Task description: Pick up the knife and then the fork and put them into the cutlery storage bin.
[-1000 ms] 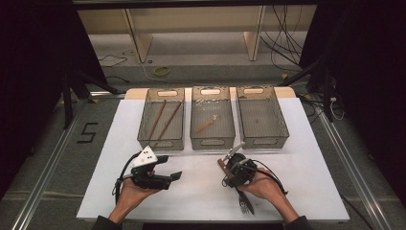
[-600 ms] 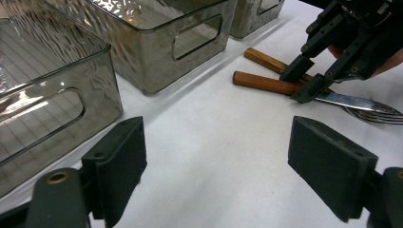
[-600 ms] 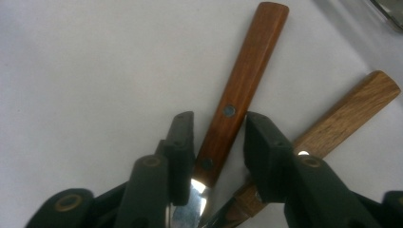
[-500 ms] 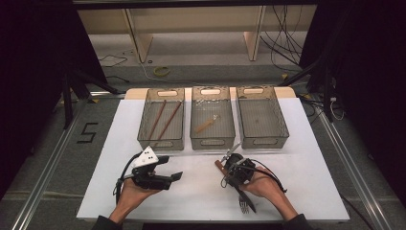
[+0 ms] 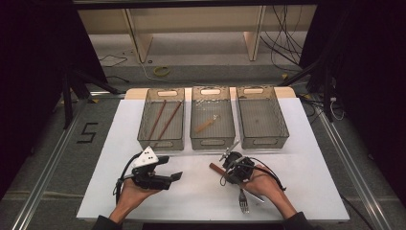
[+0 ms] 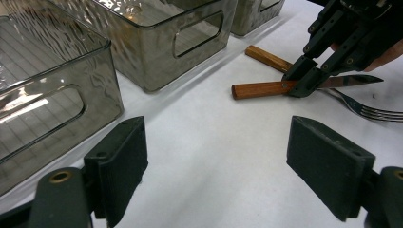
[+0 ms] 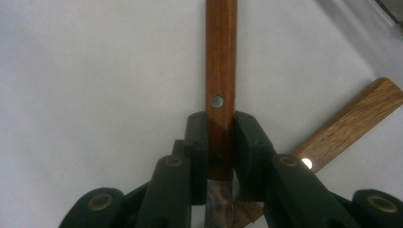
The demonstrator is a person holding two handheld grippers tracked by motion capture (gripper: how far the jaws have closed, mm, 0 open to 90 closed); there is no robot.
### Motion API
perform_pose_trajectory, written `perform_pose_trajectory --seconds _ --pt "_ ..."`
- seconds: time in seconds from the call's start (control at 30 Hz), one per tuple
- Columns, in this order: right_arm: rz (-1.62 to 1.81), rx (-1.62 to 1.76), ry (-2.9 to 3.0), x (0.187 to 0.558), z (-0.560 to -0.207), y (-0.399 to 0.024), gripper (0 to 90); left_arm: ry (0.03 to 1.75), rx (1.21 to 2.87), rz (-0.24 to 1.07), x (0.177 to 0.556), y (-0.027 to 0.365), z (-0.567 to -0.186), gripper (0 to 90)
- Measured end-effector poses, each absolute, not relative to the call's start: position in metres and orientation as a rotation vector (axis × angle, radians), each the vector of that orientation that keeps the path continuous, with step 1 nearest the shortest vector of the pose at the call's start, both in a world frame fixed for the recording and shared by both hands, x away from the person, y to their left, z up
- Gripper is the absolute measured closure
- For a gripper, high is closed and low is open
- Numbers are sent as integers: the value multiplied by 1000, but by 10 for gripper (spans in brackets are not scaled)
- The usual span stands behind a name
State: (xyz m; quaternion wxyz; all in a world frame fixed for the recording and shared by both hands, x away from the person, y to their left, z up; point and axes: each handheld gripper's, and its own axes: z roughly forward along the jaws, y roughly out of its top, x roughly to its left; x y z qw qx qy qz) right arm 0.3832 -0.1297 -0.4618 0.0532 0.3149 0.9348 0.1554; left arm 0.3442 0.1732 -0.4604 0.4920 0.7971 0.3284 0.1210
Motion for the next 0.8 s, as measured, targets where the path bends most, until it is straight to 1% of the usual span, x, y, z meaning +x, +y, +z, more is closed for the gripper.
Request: perform_pose_trajectory --seconds 0.37,0.8 --pt "576 978 2813 386 -450 -141 779 807 1888 294 345 179 -461 196" --pt "770 1051 2703 400 -416 -169 778 800 1850 307 342 186 -461 179"
